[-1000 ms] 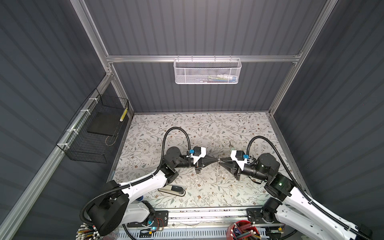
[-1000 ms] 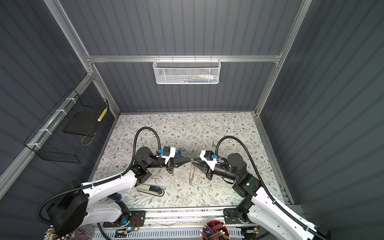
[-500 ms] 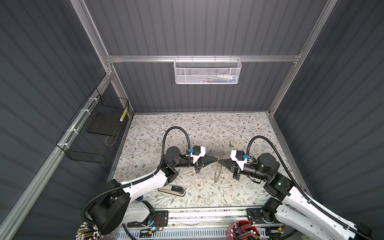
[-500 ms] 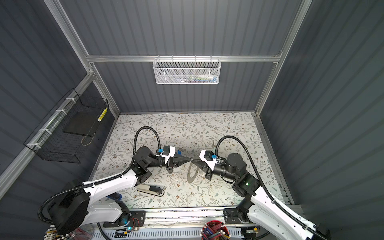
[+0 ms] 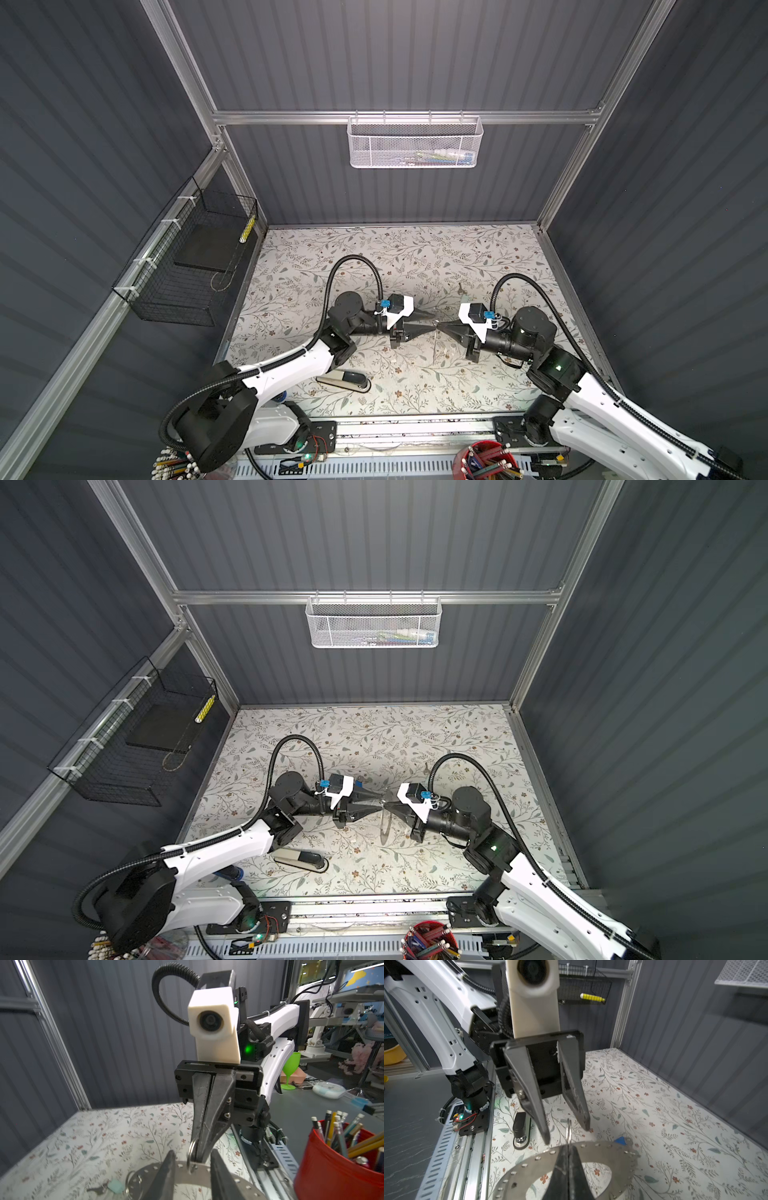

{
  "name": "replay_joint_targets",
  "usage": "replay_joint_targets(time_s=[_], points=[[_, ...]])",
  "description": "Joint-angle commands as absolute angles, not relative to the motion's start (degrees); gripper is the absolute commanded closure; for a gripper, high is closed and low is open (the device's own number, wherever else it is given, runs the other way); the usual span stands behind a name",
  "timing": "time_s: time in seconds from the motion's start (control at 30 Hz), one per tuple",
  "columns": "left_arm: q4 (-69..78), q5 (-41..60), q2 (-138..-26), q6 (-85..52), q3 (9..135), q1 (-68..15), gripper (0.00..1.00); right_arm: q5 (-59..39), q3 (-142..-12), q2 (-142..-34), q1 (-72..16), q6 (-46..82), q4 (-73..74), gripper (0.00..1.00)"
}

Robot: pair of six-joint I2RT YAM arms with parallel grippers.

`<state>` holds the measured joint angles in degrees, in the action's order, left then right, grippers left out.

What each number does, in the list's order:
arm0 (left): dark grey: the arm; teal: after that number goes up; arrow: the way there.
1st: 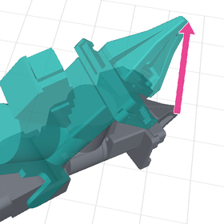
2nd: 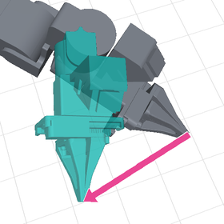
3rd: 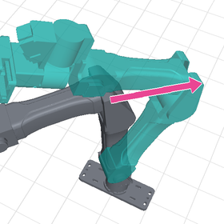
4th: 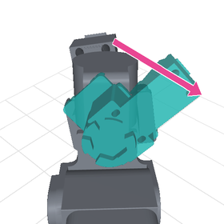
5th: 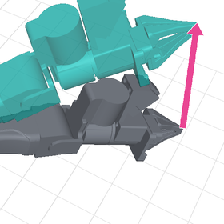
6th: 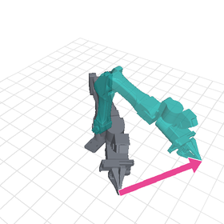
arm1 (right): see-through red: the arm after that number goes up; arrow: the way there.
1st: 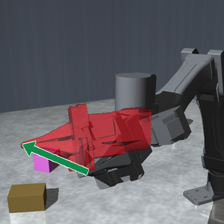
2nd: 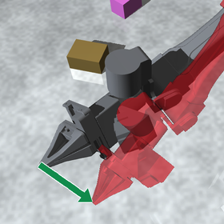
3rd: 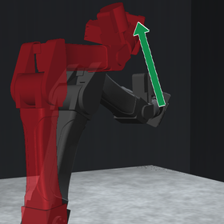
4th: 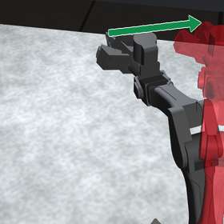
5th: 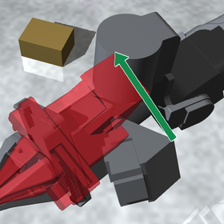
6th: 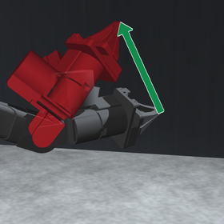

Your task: Put the keys on the keyring

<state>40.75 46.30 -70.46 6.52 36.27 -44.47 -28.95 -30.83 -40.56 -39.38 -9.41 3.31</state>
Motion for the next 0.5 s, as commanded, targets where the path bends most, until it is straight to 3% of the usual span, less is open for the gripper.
replay_joint_targets(time_s=[0.0, 0.13, 0.47], points=[[15.5, 42.4, -64.2, 24.4, 43.3, -44.6, 0.63, -26.8, -34.8, -40.4, -39.5, -13.0, -5.2, 1.0], [-1.1, 37.8, -61.1, 35.8, 48.3, -44.6, 0.62, -25.5, -37.6, -41.8, -39.5, -15.3, -11.5, 1.0], [-10.7, 26.0, -64.6, 45.9, 54.4, -50.1, 0.61, -25.7, -41.3, -45.1, -39.5, -16.7, -15.3, 1.0]])
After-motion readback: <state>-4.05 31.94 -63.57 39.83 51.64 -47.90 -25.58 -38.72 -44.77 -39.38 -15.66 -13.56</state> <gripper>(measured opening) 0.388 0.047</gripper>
